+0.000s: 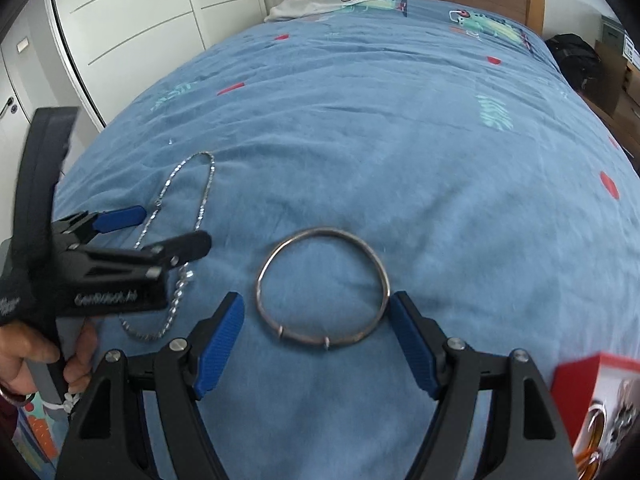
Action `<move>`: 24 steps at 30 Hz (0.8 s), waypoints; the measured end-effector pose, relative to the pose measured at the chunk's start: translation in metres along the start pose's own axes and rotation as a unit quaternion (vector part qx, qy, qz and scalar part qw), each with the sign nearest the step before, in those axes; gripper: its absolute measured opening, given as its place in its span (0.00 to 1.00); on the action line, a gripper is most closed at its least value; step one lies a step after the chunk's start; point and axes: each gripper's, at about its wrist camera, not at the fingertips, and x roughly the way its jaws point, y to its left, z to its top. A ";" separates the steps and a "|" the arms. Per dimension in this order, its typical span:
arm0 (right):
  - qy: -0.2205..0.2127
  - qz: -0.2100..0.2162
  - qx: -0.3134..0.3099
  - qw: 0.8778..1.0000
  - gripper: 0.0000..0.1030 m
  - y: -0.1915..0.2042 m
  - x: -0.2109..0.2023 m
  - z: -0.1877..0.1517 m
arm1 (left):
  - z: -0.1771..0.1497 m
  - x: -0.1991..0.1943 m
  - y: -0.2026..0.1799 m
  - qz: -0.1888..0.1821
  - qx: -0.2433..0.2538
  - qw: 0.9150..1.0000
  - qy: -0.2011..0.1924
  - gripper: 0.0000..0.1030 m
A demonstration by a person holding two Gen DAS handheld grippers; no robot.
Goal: Organize jewelry
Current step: 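Grasp the silver chain necklace with left tool while right tool grasps the silver bangle, then carry necklace and silver bangle into the red box and open both tools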
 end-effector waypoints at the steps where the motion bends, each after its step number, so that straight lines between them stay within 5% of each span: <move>1: 0.005 -0.005 0.002 1.000 0.72 0.000 0.004 0.001 | -0.001 -0.001 0.001 -0.001 0.002 1.000 -0.003 0.94; 5: 0.011 -0.009 0.028 0.999 0.72 -0.003 0.010 0.005 | -0.005 -0.008 0.005 0.001 0.013 1.000 -0.016 0.75; 8: 0.007 -0.009 0.037 0.999 0.69 -0.004 0.009 0.004 | -0.007 -0.014 0.011 0.003 0.013 1.000 -0.025 0.53; 12: 0.000 -0.008 0.041 0.999 0.69 -0.004 0.002 0.002 | -0.008 -0.022 0.013 0.000 0.016 0.999 -0.030 0.09; 24: -0.054 0.007 0.073 0.996 0.69 -0.002 -0.067 -0.009 | -0.008 -0.080 0.003 -0.037 0.020 0.997 -0.065 0.04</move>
